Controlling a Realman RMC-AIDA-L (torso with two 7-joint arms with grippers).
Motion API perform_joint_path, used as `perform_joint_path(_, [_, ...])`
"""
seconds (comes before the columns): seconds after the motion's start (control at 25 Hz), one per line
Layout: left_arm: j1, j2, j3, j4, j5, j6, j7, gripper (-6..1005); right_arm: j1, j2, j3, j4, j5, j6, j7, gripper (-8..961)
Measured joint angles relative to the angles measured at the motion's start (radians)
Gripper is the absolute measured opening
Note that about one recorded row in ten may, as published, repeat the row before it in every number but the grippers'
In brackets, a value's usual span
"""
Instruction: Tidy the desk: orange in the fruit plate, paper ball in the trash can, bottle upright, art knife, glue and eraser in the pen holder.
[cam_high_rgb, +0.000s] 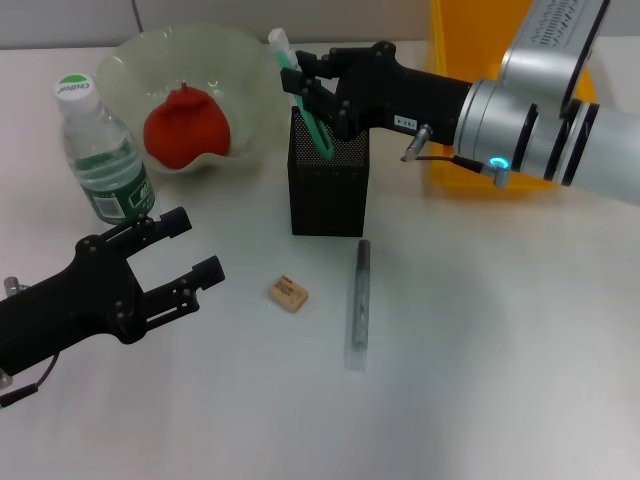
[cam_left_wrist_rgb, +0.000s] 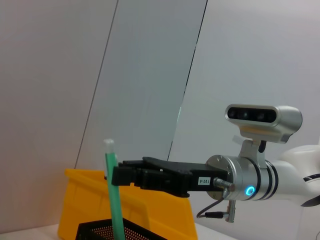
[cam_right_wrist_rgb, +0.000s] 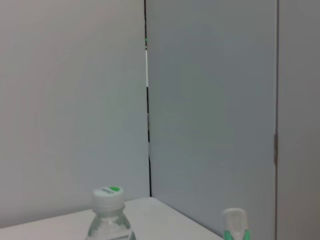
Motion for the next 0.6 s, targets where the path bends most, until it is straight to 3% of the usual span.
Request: perform_joint_path(0.6, [-0.001,0.000,0.003,0.000,0.002,-0.004,0.024,768,0.006,0.000,-0.001,0.011,0.000,0.035,0.003,202])
